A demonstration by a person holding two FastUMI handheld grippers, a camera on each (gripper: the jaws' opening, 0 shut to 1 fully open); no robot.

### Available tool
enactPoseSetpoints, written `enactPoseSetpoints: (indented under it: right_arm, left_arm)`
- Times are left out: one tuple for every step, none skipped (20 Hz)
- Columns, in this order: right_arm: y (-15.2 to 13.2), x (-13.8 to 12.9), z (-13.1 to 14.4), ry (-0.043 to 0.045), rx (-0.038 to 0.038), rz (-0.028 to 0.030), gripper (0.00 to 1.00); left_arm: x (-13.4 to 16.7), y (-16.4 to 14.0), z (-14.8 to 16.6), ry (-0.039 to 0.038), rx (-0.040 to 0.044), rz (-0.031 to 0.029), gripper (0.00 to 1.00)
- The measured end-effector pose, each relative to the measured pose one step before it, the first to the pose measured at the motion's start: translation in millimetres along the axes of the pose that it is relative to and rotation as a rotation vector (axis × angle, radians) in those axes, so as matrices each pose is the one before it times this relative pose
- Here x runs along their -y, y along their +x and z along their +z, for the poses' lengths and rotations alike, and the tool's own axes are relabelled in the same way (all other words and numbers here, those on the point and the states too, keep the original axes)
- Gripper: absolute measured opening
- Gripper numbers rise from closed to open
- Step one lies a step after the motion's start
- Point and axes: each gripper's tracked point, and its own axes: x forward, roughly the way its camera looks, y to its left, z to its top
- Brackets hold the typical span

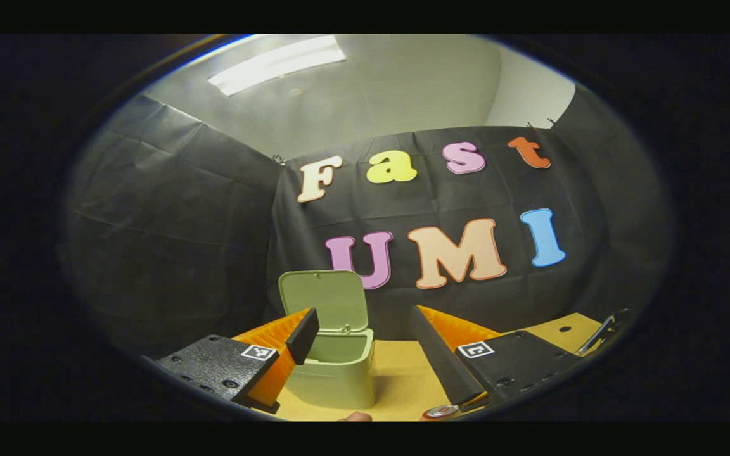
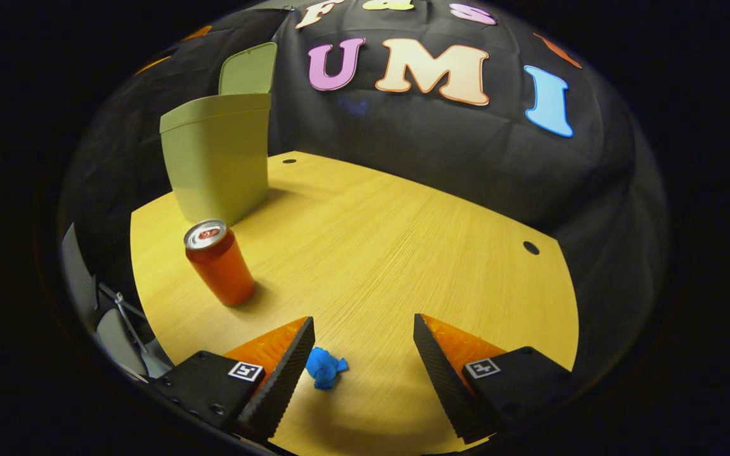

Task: Press the lid of the desktop garbage bin to open it, pick up the crumpled paper on the desktop and throw it into the bin, then pick up the pop can on the desktop and drop it into the bin, and finally close the garbage bin lid.

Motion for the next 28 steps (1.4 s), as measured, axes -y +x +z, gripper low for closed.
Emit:
enactPoseSetpoints:
  right_arm:
    - [4.97,-3.52,-7.32,-0.00372,-0.01470,0.01638,1.00]
    - [4.39,-3.39,-7.07,-0.00341,-0.02037,0.01519,0.99]
    - [5.60,-3.24,-9.88,-0.00151,-0.02565,0.01124,0.99]
    - [3.96,-3.08,-8.56,-0.00007,-0.03421,0.01083,0.98]
    - [3.49,-2.70,-10.53,0.00396,-0.03570,0.00484,0.95]
    - [2.80,-3.47,-7.73,0.00522,-0.02627,0.01040,0.92]
    - [3.52,-3.62,-9.22,0.00230,-0.02351,0.00598,0.86]
    - [-2.58,-4.94,-7.34,-0.00028,-0.02799,0.02271,0.81]
    - [3.69,-2.12,7.31,0.02691,0.03072,0.01095,0.66]
    - [0.00,3.64,0.97,0.00674,-0.00196,-0.01660,0.47]
    - [0.05,-0.16,-0.25,0.01821,-0.00366,-0.00056,0.29]
    - [0.15,-1.47,1.32,0.01735,-0.00755,-0.00479,0.26]
    - [-3.30,2.57,10.35,0.01783,0.03211,-0.02466,0.17]
    - [-3.54,-0.09,10.11,0.01913,0.03257,-0.00582,0.17]
    - [-4.06,-2.24,13.57,0.02556,0.03144,0.00344,0.17]
    - [-3.37,-1.29,13.57,0.01561,0.02465,-0.00700,0.17]
    - [-3.16,0.34,13.49,0.00593,0.02390,-0.00977,0.17]
    - [-3.13,-2.47,17.36,0.00905,0.03779,-0.00748,0.17]
    - [-2.87,-2.67,19.93,0.01386,0.04714,-0.00356,0.17]
    - [-3.28,-4.55,20.91,0.01120,0.04970,-0.00166,0.17]
    - [-2.57,-4.04,20.35,0.00608,0.05005,-0.00735,0.17]
    - [-1.75,-2.57,19.87,-0.00402,0.04440,-0.01316,0.17]
    - [-1.64,-3.27,17.91,-0.00646,0.03946,-0.01115,0.16]
    - [-0.59,-4.39,17.19,-0.00414,0.03190,-0.00682,0.17]
    - [-1.10,-4.38,15.25,-0.00158,0.02595,-0.00321,0.16]
    - [-0.68,-4.59,14.58,0.00082,0.02753,-0.00099,0.17]
    - [0.03,-4.47,15.76,0.00055,0.02881,-0.00357,0.16]
    - [1.23,-4.30,14.45,-0.00298,0.02651,-0.00128,0.16]
  left_arm:
    - [-0.42,-4.13,-0.62,0.00202,-0.00463,0.00771,0.88]
    - [-0.05,-1.92,0.28,0.00339,-0.00369,0.00529,0.89]
    - [-0.39,-2.69,-1.17,0.00530,-0.00539,0.00500,0.91]
    - [-0.70,-1.81,-0.52,0.00762,-0.00339,0.00207,0.92]
    - [-1.31,-0.53,-0.20,0.00802,0.00090,0.00085,0.92]
    - [-1.75,1.03,0.76,0.00704,0.00365,0.00116,0.97]
    - [-1.90,1.39,-2.68,0.00307,-0.00152,0.00095,0.97]
    - [-1.37,3.05,-2.19,-0.00371,-0.00274,-0.00273,0.92]
    - [0.22,2.90,-1.58,-0.00792,-0.00213,-0.00810,0.92]
    - [-1.86,2.93,-2.13,-0.00498,-0.00623,-0.00509,0.92]
    - [-4.11,2.51,-3.25,-0.00283,-0.00130,-0.00281,0.92]
    - [-4.02,3.64,-1.14,-0.00514,-0.00094,0.00064,0.92]
    - [-3.31,3.24,-1.97,-0.01000,-0.00330,-0.00327,0.92]
    - [-3.81,1.57,-2.18,-0.00976,-0.00286,-0.00483,0.92]
    - [-4.33,2.83,-2.32,-0.00512,-0.00041,-0.00103,0.92]
    - [-4.71,3.82,-2.25,-0.00207,-0.00551,-0.00019,0.92]
    - [-5.06,2.46,-4.50,-0.00320,-0.00664,-0.00070,0.92]
    - [-4.34,2.38,-3.61,-0.00542,-0.00633,-0.00279,0.92]
    - [-4.56,1.80,-3.11,-0.00622,-0.00628,0.00023,0.92]
    - [-5.08,2.88,-2.57,-0.00433,-0.00508,-0.00299,0.92]
    - [-5.17,2.76,-3.37,-0.00001,-0.00583,0.00078,0.92]
    - [-6.79,2.69,-2.43,0.00255,-0.00120,0.00028,0.92]
    - [-6.66,1.88,-2.92,0.00277,-0.00492,0.00164,0.92]
    - [-5.06,3.44,-2.54,0.00019,-0.00377,0.00049,0.92]
    - [-4.20,2.24,-2.00,-0.00263,-0.00351,-0.00027,0.92]
    - [-4.63,2.15,-2.96,-0.00443,-0.00255,-0.00133,0.92]
    - [-4.75,1.72,-3.11,-0.00390,-0.00238,-0.00059,0.92]
    - [-3.04,4.11,-0.21,-0.00398,-0.00141,-0.00130,0.92]
